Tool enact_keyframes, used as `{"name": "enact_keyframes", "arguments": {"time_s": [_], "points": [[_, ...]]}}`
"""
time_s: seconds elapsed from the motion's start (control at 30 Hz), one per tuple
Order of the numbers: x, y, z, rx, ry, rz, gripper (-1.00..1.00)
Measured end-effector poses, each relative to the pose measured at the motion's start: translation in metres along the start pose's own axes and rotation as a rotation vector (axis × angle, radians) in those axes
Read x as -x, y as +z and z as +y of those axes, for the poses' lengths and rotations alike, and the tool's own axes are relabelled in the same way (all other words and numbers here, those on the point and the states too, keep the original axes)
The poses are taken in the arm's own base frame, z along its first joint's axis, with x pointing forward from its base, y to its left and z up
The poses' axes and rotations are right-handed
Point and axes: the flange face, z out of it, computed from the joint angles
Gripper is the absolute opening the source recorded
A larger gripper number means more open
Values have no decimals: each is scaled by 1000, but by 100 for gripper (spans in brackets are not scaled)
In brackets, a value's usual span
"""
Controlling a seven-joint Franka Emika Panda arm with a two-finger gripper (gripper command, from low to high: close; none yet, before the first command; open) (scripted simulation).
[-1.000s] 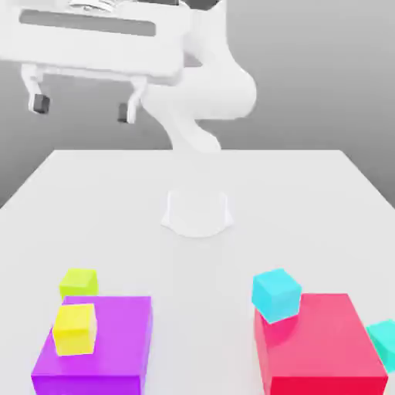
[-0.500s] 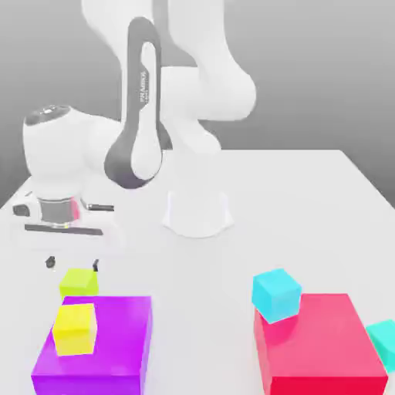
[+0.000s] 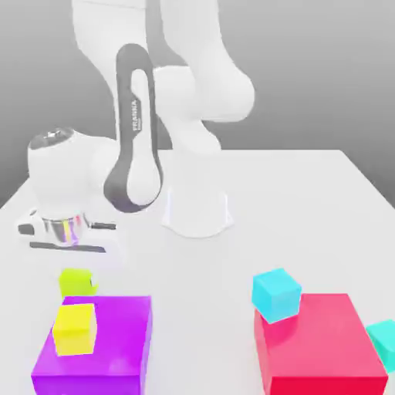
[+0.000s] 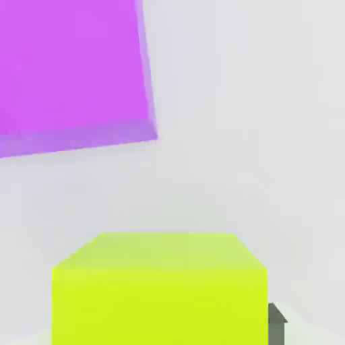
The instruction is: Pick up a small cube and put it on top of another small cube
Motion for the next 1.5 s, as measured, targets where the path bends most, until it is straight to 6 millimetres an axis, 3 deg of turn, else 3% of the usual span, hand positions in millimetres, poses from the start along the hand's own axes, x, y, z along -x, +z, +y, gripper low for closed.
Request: {"name": "enact_keyframes", "arguments": {"time_s": [0.07, 0.13, 0.43, 0.5, 0.6, 0.7, 0.8, 0.93, 1.03, 1.2, 1.4, 1.43, 1.5], "points": [[-1, -17, 4, -1, 16, 1, -100], [-19, -27, 9, -4, 77, 17, -100], [-113, -62, -56, -11, 217, 98, -100], [-125, -68, -88, -12, 198, 111, -100], [-117, -73, -170, -13, 55, 111, -100], [-81, -70, -243, -12, -136, 91, -100], [-34, -68, -305, -12, -322, 70, -100], [40, -66, -372, -13, -575, 43, -100], [106, -65, -409, -13, -811, 18, -100], [223, -66, -443, -14, -1246, -20, -100], [339, -72, -444, -13, -1700, -43, -100], [337, -76, -444, -6, -1745, -23, -100], [334, -61, -445, -1, -1777, -5, -100]]}}
